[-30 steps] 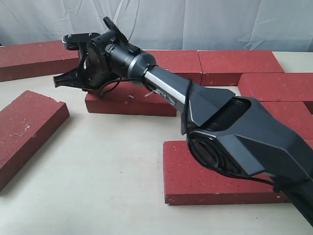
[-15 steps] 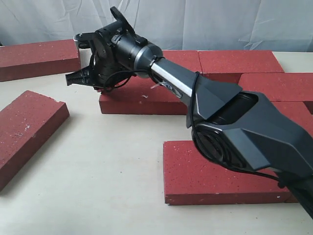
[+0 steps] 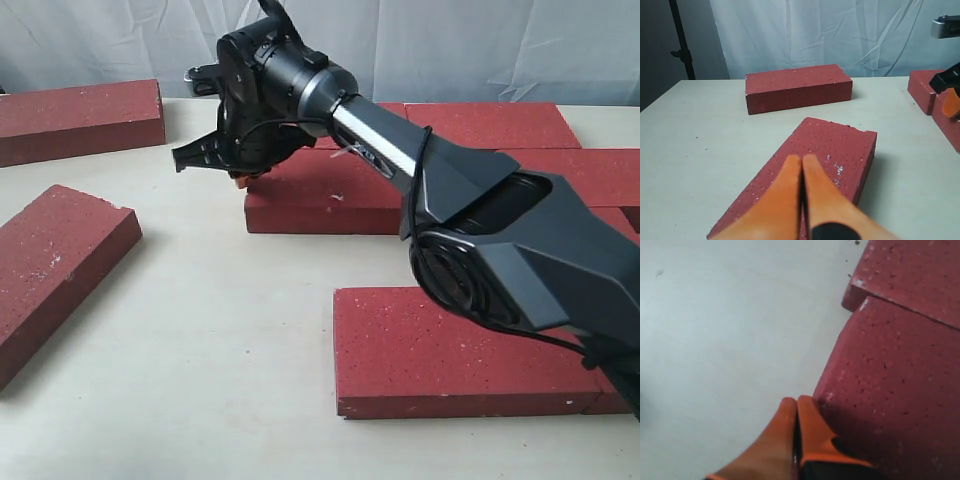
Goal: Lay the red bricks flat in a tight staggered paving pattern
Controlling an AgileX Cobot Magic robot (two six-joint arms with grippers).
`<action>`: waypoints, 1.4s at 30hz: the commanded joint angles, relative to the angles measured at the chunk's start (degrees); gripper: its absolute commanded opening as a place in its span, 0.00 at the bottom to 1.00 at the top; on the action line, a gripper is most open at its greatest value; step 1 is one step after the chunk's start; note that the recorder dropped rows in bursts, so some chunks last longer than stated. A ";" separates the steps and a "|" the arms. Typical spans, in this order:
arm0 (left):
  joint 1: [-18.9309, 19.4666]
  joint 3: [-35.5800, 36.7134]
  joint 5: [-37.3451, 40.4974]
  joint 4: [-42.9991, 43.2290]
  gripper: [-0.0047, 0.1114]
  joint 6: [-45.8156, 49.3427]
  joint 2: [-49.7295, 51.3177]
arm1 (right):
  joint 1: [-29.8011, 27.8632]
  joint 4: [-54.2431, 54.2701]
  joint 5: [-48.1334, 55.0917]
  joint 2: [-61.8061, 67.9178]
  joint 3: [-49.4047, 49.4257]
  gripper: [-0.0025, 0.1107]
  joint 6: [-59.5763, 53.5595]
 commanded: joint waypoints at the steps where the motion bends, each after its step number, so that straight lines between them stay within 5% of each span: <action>1: -0.08 0.30 -0.79 0.20 0.04 -0.22 -0.28 | -1.78 -2.48 2.07 -1.54 0.31 0.02 -1.13; 12: -0.08 0.30 -0.79 0.20 0.04 -0.22 -0.28 | -2.13 -2.49 2.07 -2.27 0.31 0.02 -3.89; 23: -0.08 0.30 -0.79 0.20 0.04 -0.22 -0.28 | -1.38 10.81 -2.24 -2.75 0.31 0.02 -5.20; 42: -0.08 0.30 -0.79 0.20 0.04 -0.22 -0.28 | 0.56 5.90 -0.69 1.91 0.68 0.02 -4.55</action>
